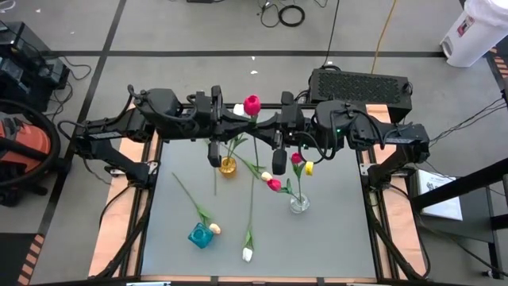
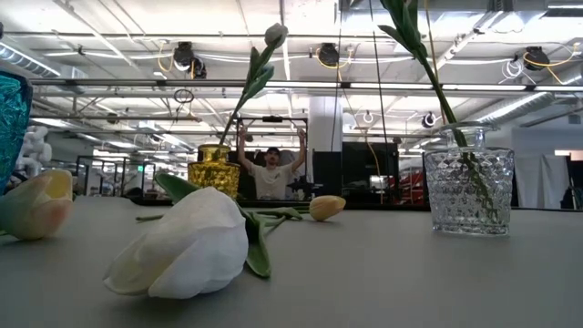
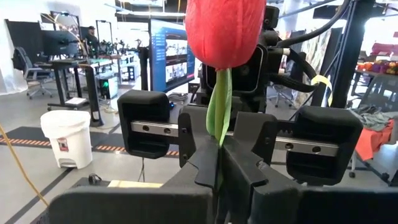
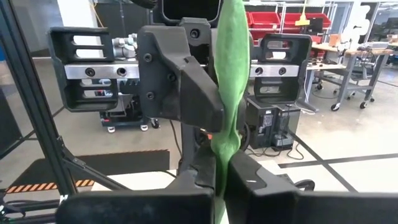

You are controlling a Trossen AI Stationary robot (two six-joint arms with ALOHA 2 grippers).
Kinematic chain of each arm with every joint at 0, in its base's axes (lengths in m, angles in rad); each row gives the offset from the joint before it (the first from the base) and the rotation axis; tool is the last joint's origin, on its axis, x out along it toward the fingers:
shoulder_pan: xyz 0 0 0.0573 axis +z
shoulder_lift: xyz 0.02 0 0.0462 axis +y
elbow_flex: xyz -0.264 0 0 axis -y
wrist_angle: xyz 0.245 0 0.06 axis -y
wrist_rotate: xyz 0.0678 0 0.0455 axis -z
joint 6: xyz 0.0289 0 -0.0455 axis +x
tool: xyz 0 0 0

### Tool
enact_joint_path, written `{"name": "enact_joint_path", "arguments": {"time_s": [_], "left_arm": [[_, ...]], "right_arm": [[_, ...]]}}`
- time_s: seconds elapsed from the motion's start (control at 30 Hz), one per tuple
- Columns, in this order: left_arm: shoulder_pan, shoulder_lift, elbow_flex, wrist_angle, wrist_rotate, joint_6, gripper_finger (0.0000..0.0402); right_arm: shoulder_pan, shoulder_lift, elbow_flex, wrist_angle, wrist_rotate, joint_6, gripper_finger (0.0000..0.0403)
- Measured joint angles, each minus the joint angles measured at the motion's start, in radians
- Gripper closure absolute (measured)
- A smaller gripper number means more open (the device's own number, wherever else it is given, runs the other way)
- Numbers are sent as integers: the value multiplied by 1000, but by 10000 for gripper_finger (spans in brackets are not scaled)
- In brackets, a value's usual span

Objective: Sort flowers into vase by color
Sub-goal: Put the red tulip into the transparent vase

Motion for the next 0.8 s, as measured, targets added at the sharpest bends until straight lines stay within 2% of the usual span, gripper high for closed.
{"name": "enact_joint_path", "arguments": {"time_s": [0.23,0.47,0.8], "left_arm": [[0,-1,0,-2,-8,-3,357],[-5,-21,0,-46,-81,-2,333],[-6,-56,0,-108,-119,1,328]], "right_arm": [[0,0,0,14,1,-10,402],[0,-13,0,24,55,-51,402],[3,-75,0,28,120,-103,403]]}}
